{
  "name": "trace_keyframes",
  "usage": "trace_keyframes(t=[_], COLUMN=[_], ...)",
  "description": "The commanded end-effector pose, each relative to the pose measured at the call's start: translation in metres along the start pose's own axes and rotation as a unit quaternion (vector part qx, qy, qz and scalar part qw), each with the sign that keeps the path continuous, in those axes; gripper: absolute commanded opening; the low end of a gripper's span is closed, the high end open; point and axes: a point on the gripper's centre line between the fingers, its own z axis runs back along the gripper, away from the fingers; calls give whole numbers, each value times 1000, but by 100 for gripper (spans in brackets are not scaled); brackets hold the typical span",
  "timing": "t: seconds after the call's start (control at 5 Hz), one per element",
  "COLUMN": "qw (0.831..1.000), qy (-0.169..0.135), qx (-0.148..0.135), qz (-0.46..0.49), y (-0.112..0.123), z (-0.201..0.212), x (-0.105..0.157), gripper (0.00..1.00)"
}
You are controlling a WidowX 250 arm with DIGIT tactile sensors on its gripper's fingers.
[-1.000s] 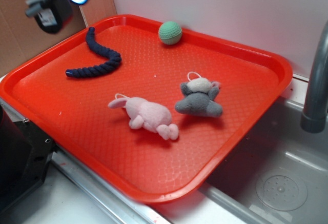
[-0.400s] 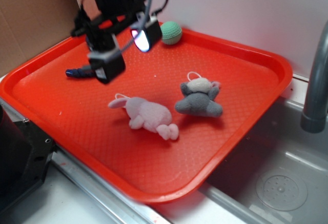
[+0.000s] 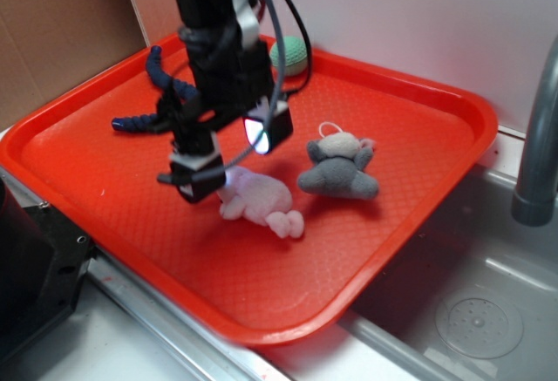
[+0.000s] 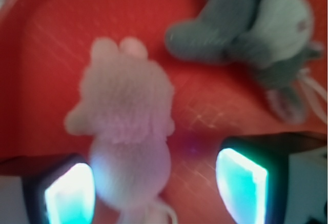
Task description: Grab the pink bunny.
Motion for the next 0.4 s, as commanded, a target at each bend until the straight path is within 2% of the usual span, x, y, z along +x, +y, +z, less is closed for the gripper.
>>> trace_keyframes(t=[0.0,0.2], qw=[999,1000], qy=[27,22], qx=[-2,-2], qz=[-26,-22], y=[-10,-18], z=[-23,-20], x=[8,10], gripper=[58,0])
